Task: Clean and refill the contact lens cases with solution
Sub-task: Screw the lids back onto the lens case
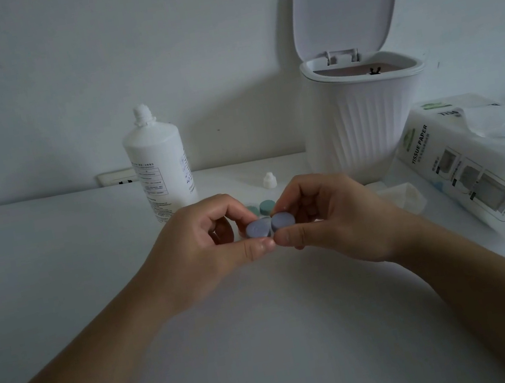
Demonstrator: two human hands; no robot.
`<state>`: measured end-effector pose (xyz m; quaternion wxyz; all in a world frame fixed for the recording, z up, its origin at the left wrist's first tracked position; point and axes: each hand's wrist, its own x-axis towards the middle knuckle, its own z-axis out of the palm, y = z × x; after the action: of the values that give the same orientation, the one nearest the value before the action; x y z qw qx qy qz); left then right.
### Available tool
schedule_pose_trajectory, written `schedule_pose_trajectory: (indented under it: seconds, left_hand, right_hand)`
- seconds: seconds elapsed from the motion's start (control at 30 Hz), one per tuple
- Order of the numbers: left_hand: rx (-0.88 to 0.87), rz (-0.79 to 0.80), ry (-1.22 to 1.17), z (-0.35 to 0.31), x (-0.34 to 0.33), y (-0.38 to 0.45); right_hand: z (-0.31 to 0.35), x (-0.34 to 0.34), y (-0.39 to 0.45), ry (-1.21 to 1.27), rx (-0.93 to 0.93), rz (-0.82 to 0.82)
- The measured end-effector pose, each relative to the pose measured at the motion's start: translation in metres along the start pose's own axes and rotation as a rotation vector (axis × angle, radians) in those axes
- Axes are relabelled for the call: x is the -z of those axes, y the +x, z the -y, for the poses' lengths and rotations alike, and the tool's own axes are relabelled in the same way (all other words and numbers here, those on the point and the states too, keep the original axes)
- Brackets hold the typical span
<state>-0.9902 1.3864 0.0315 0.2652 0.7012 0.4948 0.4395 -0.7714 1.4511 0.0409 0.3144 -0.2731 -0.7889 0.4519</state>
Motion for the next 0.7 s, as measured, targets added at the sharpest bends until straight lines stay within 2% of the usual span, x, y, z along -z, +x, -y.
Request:
schedule_pose_trajectory:
  seconds: [0.23,0.7]
  left_hand:
    - [0.011,0.071,-0.072,-0.0014,0.0039,0.0]
    - [0.018,0.114,-0.113,-0.0015,0.0055,-0.0005]
  right_hand:
    - [0.0015,-0.0013,-0.0012,0.01,0.003,0.017]
    - [0.0011,-0.0015,-0.0019,0.082,-0.016,0.063]
